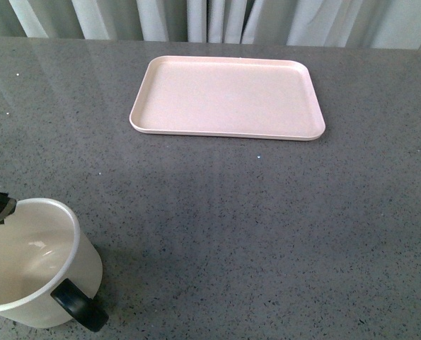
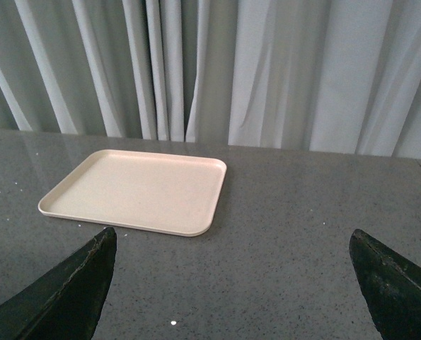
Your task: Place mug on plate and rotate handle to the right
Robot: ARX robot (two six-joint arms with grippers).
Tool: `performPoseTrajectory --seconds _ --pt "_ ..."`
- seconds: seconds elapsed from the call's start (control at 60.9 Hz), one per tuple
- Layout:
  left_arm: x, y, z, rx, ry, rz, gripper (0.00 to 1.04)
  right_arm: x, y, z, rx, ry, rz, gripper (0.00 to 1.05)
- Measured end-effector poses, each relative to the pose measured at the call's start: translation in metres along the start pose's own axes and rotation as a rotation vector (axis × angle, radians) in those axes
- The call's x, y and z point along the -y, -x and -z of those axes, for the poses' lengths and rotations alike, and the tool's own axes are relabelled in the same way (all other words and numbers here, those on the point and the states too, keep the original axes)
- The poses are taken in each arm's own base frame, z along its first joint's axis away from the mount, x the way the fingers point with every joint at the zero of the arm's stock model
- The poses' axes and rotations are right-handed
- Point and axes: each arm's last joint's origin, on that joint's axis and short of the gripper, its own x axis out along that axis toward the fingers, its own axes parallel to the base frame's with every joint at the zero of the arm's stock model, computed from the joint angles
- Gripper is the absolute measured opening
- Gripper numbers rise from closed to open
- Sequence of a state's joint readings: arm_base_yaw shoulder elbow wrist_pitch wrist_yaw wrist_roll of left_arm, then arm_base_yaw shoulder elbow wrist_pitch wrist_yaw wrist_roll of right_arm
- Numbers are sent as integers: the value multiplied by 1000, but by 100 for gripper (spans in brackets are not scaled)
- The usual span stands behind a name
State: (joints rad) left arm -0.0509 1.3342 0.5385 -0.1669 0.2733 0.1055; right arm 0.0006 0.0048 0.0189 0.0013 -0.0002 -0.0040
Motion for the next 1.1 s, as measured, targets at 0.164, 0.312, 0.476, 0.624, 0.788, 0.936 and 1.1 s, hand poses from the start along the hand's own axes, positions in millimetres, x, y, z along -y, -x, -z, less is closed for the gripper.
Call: performPoseTrajectory --seconds 0.164,0.312,0.476,0.624,0.788,0.936,1.1 --pt "-1 -4 2 -54 -34 29 96 0 0 0 0 0 0 96" --pt "-1 -5 0 -84 -68 35 96 0 0 0 0 0 0 96" --pt "-2 -8 -4 -113 -101 34 96 0 0 0 0 0 0 96" --pt "-3 -12 -7 -132 -125 31 96 0 0 0 0 0 0 96" --pt "-2 -18 -11 -151 -156 39 96 0 0 0 0 0 0 96" --pt "-1 -24 -9 -177 -170 39 96 0 0 0 0 0 0 96" --pt "1 -32 -5 -212 -200 49 96 0 0 0 0 0 0 96"
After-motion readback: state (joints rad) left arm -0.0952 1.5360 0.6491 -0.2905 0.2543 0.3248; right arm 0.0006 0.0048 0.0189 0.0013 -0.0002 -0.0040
